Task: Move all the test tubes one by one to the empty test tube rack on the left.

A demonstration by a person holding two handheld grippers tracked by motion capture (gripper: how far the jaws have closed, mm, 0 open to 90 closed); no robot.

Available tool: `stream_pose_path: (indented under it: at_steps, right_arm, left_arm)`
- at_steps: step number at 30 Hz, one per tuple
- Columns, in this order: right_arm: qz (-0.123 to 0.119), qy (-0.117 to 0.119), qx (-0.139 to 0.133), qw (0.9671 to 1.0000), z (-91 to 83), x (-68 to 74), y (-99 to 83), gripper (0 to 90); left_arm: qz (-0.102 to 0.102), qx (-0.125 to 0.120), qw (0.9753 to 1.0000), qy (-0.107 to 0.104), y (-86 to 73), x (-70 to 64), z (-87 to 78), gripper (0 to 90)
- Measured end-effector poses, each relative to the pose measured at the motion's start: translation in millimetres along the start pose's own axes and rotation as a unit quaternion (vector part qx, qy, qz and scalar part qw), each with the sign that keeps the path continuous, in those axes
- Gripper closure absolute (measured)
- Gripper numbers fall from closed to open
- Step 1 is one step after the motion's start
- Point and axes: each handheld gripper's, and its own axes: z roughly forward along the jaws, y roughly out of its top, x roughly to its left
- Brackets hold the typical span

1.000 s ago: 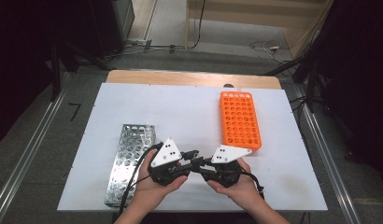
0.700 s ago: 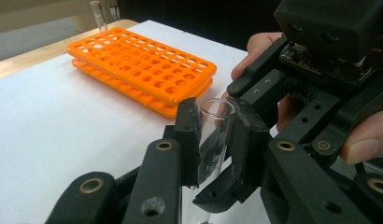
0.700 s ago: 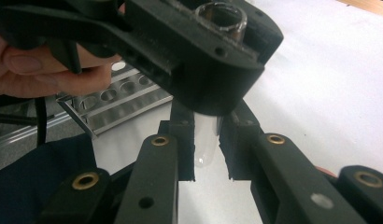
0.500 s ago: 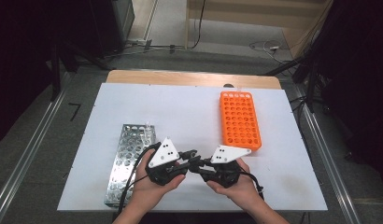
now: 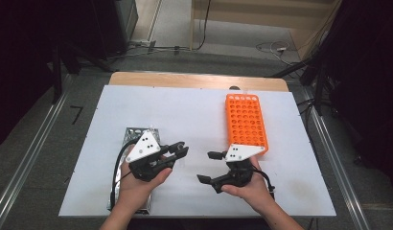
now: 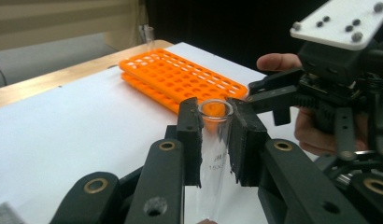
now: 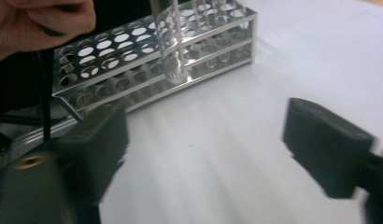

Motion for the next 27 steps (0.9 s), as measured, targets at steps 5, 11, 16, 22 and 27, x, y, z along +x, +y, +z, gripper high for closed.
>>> stream_pose_path:
  at_steps: [5, 11, 16, 22, 27]
  right_arm:
    - [0.002, -0.036, -0.011, 0.9993, -11.0, -6.0, -1.5, 0.0]
    - [0.005, -0.054, -0.018, 0.9984, -26.3, -10.4, -6.2, 0.0]
    - [0.012, -0.065, -0.022, 0.9976, -42.4, -15.6, -17.2, 0.0]
    - [0.021, -0.078, -0.029, 0.9963, -60.0, -20.7, -25.5, 0.0]
    - [0.03, -0.089, -0.032, 0.9951, -72.6, -25.6, -33.1, 0.0]
  left_arm:
    - [-0.005, -0.008, 0.9999, 0.014, 1.8, 7.6, -8.5, 76.4]
    - [-0.011, -0.019, 0.9993, 0.03, 3.0, 17.0, -18.2, 76.4]
    - [-0.016, -0.024, 0.9984, 0.048, 2.1, 25.8, -25.4, 76.4]
    - [-0.023, -0.027, 0.9969, 0.07, -1.3, 36.5, -31.7, 76.4]
    - [-0.027, -0.029, 0.9956, 0.085, -3.8, 44.0, -37.0, 76.4]
